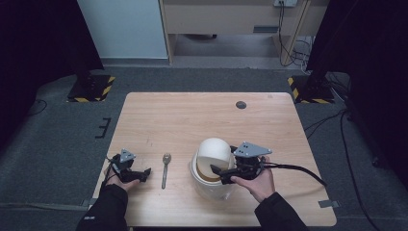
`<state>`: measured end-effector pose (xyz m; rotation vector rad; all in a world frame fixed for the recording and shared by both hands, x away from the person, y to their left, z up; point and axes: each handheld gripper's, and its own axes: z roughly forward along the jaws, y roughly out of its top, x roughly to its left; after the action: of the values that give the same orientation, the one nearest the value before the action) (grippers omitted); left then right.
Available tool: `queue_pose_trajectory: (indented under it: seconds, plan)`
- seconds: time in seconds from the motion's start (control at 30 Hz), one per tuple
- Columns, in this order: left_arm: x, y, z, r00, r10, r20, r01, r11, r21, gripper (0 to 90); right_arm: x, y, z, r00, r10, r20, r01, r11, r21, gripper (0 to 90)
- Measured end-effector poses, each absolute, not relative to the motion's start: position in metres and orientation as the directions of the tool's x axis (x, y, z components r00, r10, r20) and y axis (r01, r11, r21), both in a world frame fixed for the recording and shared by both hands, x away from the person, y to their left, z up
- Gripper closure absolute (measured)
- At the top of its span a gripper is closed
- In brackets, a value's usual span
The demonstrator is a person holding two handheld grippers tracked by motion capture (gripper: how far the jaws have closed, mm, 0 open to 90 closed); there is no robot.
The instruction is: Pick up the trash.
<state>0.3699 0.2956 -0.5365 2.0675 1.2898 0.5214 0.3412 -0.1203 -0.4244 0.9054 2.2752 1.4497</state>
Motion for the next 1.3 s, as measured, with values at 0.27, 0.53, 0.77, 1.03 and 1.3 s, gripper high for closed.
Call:
queue_pose_trajectory:
  seconds: [0.27,0.53,0.77,1.03,1.3]
  plan:
    - [0.37,0.296,-0.536,0.44,0.898,-0.001,0.645,-0.315,0.696,0.0,0.337,-0.119,-0.428,-0.743,0.669,0.023,0.321,0.326,0.889,7.0]
    - [0.37,0.296,-0.536,0.44,0.898,-0.001,0.645,-0.315,0.696,0.0,0.337,-0.12,-0.433,-0.728,0.685,-0.023,0.297,0.346,0.89,8.1]
    - [0.37,0.296,-0.536,0.44,0.898,-0.002,0.645,-0.314,0.697,0.0,0.33,-0.125,-0.423,-0.737,0.676,-0.01,0.263,0.301,0.916,7.8]
    - [0.37,0.296,-0.536,0.442,0.897,-0.004,0.648,-0.317,0.692,0.6,0.315,-0.14,-0.411,-0.749,0.661,0.031,0.254,0.244,0.936,6.7]
    - [0.37,0.295,-0.532,0.445,0.895,-0.012,0.661,-0.32,0.678,5.9,0.308,-0.161,-0.389,-0.721,0.691,0.05,0.216,0.156,0.964,7.0]
